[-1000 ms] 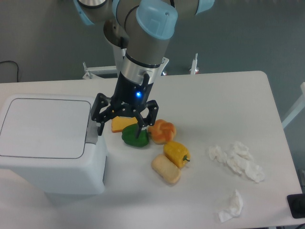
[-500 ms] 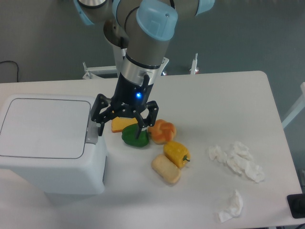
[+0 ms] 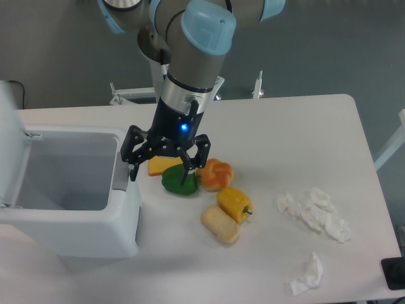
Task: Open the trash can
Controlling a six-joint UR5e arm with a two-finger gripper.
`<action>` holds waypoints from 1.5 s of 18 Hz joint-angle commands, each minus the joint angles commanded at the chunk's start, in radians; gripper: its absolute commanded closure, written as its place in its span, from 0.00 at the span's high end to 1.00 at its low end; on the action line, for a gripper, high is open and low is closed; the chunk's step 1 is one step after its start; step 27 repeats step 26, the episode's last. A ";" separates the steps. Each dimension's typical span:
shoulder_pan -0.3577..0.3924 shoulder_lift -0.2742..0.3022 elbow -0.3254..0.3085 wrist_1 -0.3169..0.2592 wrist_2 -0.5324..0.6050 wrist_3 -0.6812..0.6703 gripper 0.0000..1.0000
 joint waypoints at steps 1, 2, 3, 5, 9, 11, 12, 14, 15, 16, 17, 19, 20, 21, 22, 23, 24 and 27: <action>0.000 0.002 0.005 0.000 0.000 0.000 1.00; 0.000 0.003 0.011 0.000 0.000 0.002 1.00; 0.000 0.003 0.017 0.000 0.000 0.005 1.00; 0.002 0.002 0.028 0.000 0.002 0.038 1.00; 0.011 0.006 0.043 0.003 0.005 0.139 1.00; 0.015 0.008 0.045 0.002 0.015 0.193 1.00; 0.015 0.009 0.046 0.002 0.052 0.227 1.00; 0.014 0.011 0.048 0.002 0.167 0.335 1.00; 0.014 0.011 0.048 0.002 0.222 0.401 1.00; 0.011 0.011 0.046 0.002 0.266 0.463 1.00; 0.011 0.011 0.046 0.000 0.297 0.506 1.00; 0.009 0.008 0.045 0.000 0.333 0.552 1.00; 0.011 0.006 0.043 0.000 0.360 0.575 1.00; 0.009 0.006 0.043 0.000 0.394 0.606 1.00; 0.009 0.005 0.041 0.000 0.425 0.641 1.00; 0.009 0.003 0.038 0.002 0.445 0.675 1.00; 0.009 0.002 0.037 0.002 0.452 0.695 1.00; 0.009 -0.003 0.035 0.002 0.459 0.699 1.00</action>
